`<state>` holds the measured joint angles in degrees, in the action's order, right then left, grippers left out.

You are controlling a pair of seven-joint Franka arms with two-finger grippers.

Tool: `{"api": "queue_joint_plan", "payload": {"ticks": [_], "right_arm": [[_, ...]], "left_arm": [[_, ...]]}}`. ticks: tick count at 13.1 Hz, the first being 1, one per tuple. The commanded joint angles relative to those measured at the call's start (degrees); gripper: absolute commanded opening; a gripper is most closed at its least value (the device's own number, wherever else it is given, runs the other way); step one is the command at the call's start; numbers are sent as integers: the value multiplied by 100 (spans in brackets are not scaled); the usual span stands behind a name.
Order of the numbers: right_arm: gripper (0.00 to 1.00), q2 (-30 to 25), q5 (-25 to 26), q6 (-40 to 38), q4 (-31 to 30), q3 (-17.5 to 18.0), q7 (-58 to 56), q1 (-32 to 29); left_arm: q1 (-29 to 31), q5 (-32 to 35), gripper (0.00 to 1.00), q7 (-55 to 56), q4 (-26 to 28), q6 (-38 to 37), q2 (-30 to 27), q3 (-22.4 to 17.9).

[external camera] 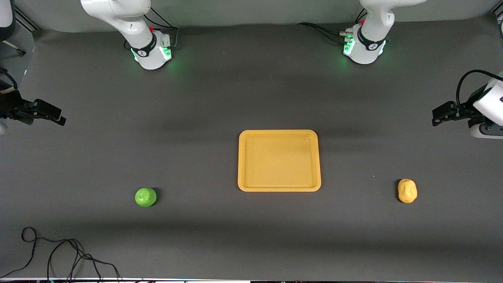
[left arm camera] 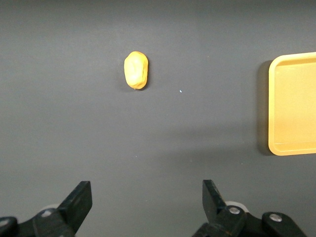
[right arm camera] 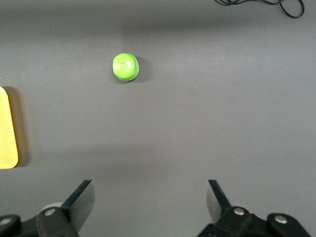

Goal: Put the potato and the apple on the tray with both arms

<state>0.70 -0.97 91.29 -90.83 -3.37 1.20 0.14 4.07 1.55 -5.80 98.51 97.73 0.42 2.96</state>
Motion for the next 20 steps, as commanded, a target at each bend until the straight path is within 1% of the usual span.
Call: {"api": "queue_joint_plan", "payload": {"ticks": [1, 2, 4, 6, 11, 12, 13, 15, 17, 18, 19, 20], "right_arm": [[100, 53, -52, -24, 109, -41, -94, 39], [100, 53, -43, -24, 109, -32, -85, 47], [100, 61, -52, -41, 118, -32, -85, 39], [100, 61, -52, -50, 118, -32, 3, 39], [100, 158, -43, 37, 118, -6, -103, 65], [100, 271, -17, 212, 179, -5, -85, 169], [100, 411, -17, 361, 301, -5, -68, 344], [100, 867, -34, 389, 783, -5, 11, 652], [100, 1464, -61, 380, 1468, -5, 29, 750], [100, 1798, -61, 389, 1889, -5, 20, 777], [100, 2193, -52, 380, 2372, -5, 3, 846], [100, 2449, -52, 389, 2655, -5, 3, 838]], "left_arm": [[-12, -15, 99, -71, -121, -105, 64, -5], [-3, -15, 99, -80, -148, -132, 55, -5], [-38, -15, 99, -54, -410, -184, 107, -5], [-91, -15, 99, -53, -665, -403, 256, -5], [-38, -15, 99, -80, -675, -466, 292, 3], [-38, -15, 99, -80, -675, -422, 327, 3], [-47, -6, 99, -62, -701, -317, 492, 3], [-38, -15, 99, -62, -1261, -325, 1027, -5], [-3, -15, 99, -71, -1282, -308, 1109, -5], [-3, -15, 99, -71, -1186, -247, 1136, -5], [-3, -6, 99, -71, -1115, 6, 1310, -5], [6, -6, 99, -80, -984, 426, 1512, -5]]}}
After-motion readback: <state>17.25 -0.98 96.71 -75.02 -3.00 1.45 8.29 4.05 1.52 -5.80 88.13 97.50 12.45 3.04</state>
